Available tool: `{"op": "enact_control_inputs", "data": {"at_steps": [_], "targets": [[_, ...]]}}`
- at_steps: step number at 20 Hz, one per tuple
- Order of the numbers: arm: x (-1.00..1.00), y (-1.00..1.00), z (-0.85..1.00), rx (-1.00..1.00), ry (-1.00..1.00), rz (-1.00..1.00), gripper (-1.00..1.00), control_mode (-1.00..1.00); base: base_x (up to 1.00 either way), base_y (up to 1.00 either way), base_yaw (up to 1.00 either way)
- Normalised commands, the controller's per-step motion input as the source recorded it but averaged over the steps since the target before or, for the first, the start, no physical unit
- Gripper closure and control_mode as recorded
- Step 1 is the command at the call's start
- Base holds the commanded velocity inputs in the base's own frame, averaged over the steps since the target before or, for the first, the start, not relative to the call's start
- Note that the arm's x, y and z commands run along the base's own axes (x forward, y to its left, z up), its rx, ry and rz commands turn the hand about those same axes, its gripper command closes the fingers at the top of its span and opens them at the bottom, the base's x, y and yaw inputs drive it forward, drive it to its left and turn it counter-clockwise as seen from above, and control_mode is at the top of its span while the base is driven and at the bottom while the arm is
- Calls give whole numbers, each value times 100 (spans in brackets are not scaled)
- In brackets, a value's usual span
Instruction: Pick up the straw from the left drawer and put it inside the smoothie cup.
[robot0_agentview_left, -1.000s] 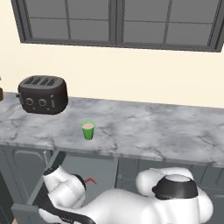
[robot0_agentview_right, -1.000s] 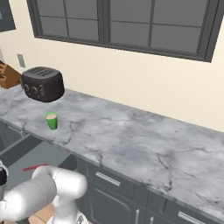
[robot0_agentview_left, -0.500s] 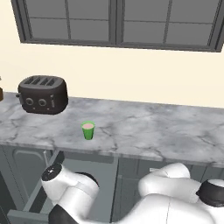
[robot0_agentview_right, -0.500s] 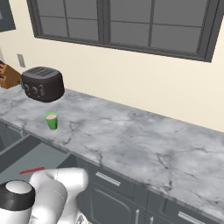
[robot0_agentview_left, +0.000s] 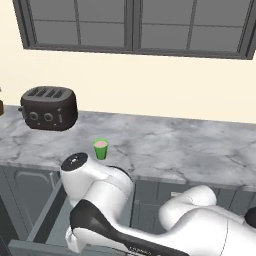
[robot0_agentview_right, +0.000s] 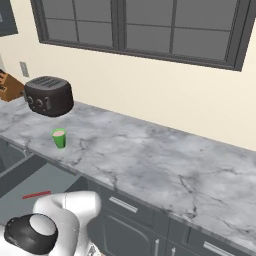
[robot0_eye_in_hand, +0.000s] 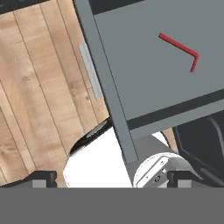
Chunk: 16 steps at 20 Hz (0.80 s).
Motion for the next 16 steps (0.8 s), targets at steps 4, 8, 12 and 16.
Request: {"op": "enact_control_inputs", "data": {"at_steps": [4, 8, 12, 16], "targets": [[29, -12, 73, 1, 7, -20, -100, -100, 0, 0, 0], [54, -3, 5, 2, 2, -22, -100, -100, 0, 0, 0], [74, -2, -39, 0, -3, -4, -100, -100, 0, 0, 0], [72, 0, -81, 4, -9, 11, -100, -100, 0, 0, 0]]}}
